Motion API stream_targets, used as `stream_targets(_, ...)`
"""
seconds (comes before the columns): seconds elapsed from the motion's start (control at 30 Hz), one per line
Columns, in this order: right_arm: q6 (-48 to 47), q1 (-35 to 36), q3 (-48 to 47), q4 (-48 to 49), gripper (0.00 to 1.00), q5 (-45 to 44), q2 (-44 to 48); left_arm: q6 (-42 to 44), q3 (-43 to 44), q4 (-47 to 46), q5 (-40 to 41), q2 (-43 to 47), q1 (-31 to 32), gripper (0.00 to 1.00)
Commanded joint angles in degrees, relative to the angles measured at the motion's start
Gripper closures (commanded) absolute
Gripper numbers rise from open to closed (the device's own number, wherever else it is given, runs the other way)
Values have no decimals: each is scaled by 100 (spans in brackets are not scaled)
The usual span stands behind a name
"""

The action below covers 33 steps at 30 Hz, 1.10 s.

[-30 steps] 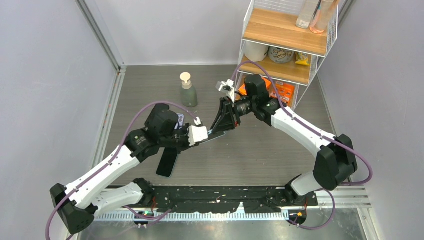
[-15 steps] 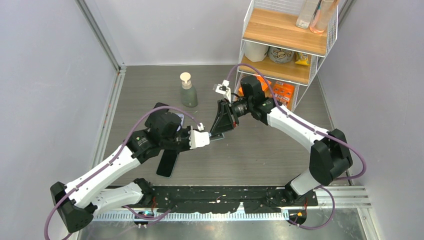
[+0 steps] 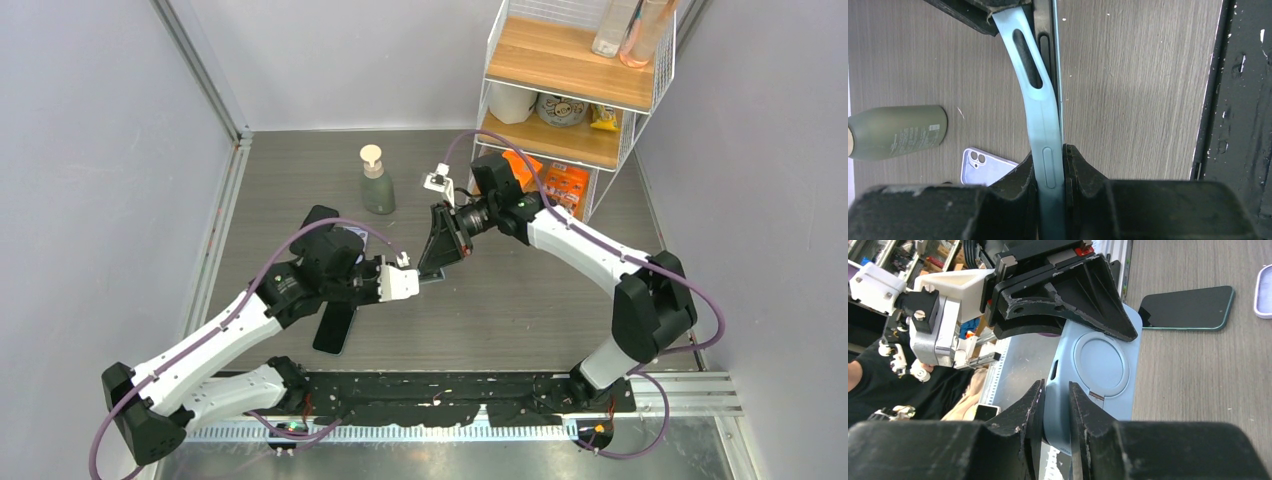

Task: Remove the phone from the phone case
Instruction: Remove the phone case from the phone.

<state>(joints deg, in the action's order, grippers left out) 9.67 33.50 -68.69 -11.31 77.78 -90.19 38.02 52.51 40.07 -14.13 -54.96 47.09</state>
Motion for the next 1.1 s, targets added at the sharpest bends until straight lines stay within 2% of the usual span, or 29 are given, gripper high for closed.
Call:
stream_targets(0.0, -1067, 34, -612, -992, 85, -922, -107, 430, 64, -695, -501, 225, 186, 100)
stream_targets(0.1, -1434, 28, -762, -1453, 71, -1146, 61, 368, -13, -741, -392, 288, 186, 100)
stream_targets(0.13, -1558, 22, -779, -1510, 62, -1238, 115, 352, -30, -739, -367, 292, 180, 100)
stream_targets(0.2, -1716, 6, -792, -1640, 53, -1380, 278, 309, -46, -707, -360, 286, 163, 100)
stream_targets(0.37, -2065, -84, -846, -1970, 33, -1792, 739, 212, -121, -694, -389, 306, 89, 100)
stream_targets(0.4, -2151, -100, -852, -2006, 25, -1858, 805, 181, -138, -702, -407, 313, 51, 100)
stream_targets(0.57, -2352, -268, -752, -2061, 2, -2374, 1511, -31, -154, -656, -819, 397, -326, 100)
stream_targets(0.6, -2357, -288, -726, -2020, 0, -2439, 1609, -84, -141, -651, -968, 423, -441, 100)
stream_targets(0.63, -2348, -336, -679, -1991, 3, -2567, 1781, -157, -128, -651, -1179, 463, -571, 100)
stream_targets(0.83, -2362, -489, -467, -1857, 5, -2728, 2366, -750, 158, -689, -2313, 618, -1435, 100)
stream_targets(1.07, -2608, -502, -464, -1892, 5, -2119, 2328, -1806, 574, -917, -3495, 515, -1911, 100)
